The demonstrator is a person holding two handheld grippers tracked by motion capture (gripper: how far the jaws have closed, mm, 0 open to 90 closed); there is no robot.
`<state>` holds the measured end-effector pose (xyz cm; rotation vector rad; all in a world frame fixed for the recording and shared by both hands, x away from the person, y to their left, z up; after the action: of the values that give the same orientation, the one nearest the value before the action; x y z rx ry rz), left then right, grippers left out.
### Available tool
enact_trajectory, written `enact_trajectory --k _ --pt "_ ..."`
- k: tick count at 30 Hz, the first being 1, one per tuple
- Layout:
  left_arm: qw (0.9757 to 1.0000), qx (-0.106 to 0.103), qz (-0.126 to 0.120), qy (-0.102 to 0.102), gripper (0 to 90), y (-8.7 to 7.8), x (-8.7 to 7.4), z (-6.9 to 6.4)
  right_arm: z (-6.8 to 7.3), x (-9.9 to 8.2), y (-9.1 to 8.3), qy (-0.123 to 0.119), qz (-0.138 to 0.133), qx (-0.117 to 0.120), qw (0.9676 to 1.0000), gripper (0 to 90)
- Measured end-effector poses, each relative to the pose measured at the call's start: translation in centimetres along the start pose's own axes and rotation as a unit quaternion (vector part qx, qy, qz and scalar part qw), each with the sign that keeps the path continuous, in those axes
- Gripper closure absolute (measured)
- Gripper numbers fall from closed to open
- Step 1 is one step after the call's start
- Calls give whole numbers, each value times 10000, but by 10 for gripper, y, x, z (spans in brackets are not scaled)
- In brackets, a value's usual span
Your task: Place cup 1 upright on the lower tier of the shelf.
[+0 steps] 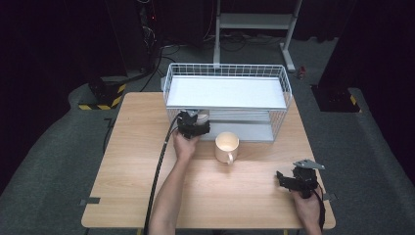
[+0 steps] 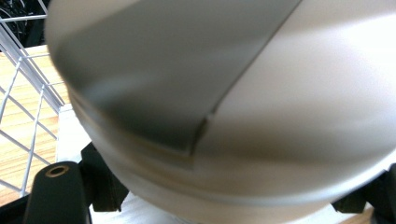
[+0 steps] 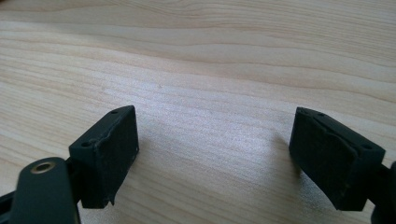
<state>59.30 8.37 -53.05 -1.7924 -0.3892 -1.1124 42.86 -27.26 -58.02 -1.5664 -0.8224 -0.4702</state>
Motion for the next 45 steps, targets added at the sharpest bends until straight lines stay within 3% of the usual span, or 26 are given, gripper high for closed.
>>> enact_trajectory --k 14,21,34,45 --pt "10000 -15 3 -62 187 1 0 0 0 0 0 0 1 1 10000 158" --pt "9997 -95 55 -224 154 2 -2 2 0 0 0 -1 1 0 10000 158" --pt "9995 -70 230 -187 84 -3 -6 2 0 0 0 1 2 3 10000 158" --pt "9994 -156 299 -72 124 -9 -6 -4 0 0 0 0 1 2 10000 158"
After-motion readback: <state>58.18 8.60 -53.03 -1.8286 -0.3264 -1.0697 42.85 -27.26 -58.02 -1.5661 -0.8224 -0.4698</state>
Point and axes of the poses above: each handheld gripper's, and its own axes: y roughly forward along the jaws, x roughly out of its top, z roughly to its left, the point moved 8 cm from there along y, roughly forward along the jaws, and after that the axes turned 13 degrees about -x, right-handed, at the moved point
